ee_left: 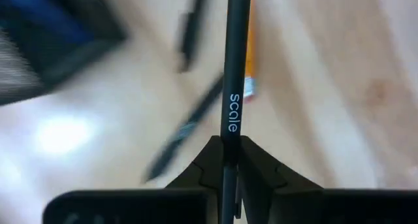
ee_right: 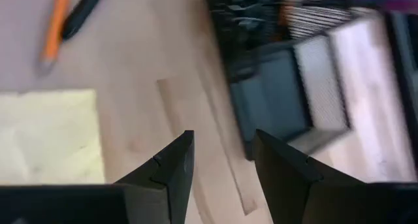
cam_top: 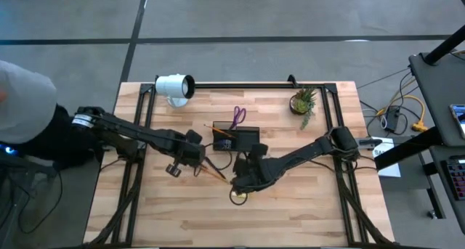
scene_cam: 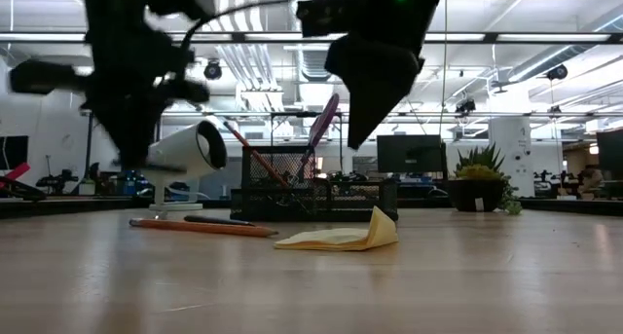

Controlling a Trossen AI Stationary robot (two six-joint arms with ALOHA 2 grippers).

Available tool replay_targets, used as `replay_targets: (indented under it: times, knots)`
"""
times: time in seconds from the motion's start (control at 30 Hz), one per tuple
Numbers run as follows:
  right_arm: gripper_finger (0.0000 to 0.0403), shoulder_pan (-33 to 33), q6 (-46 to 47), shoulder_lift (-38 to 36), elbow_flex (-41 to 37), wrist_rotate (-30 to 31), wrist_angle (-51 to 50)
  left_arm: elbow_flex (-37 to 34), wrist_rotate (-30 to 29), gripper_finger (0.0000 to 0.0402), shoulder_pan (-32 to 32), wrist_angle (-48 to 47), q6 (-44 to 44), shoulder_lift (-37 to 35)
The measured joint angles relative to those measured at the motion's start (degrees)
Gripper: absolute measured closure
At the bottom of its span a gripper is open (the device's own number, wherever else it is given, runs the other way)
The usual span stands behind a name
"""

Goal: Pick and place office supplies into organizer
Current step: Put the bottom left black pen into the black desk organizer

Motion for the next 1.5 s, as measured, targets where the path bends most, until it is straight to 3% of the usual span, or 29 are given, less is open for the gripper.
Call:
replay_targets:
  times: [0.17,0.33,0.53,0.77,1.23,1.5]
  knots:
    - [0.0257,2.44,17.21,-1.36,0.0,6.76,-8.35,9.12,-10.24,0.0392,0.07,-6.61,6.28,-0.04]
    - [0.0257,5.27,30.57,-1.66,-0.01,7.36,-17.23,15.34,-18.22,0.0392,0.87,-9.74,13.56,0.02]
    - [0.0257,8.2,44.43,-1.66,-0.31,7.28,-21.88,19.32,-31.28,0.0393,4.35,-7.06,26.96,0.79]
    - [0.0257,9.96,52.21,-1.66,-0.46,6.51,-21.9,19.48,-39.07,0.0393,9.74,-1.5,37.5,6.91]
    - [0.0257,9.98,54.18,-1.66,-0.51,7.04,-21.68,20.66,-37.72,0.0392,10.12,1.61,39.39,17.44]
    - [0.0257,9.85,54.11,-1.66,-1.05,7.26,-21.58,21.98,-38.09,0.0349,9.71,2.08,38.19,20.9]
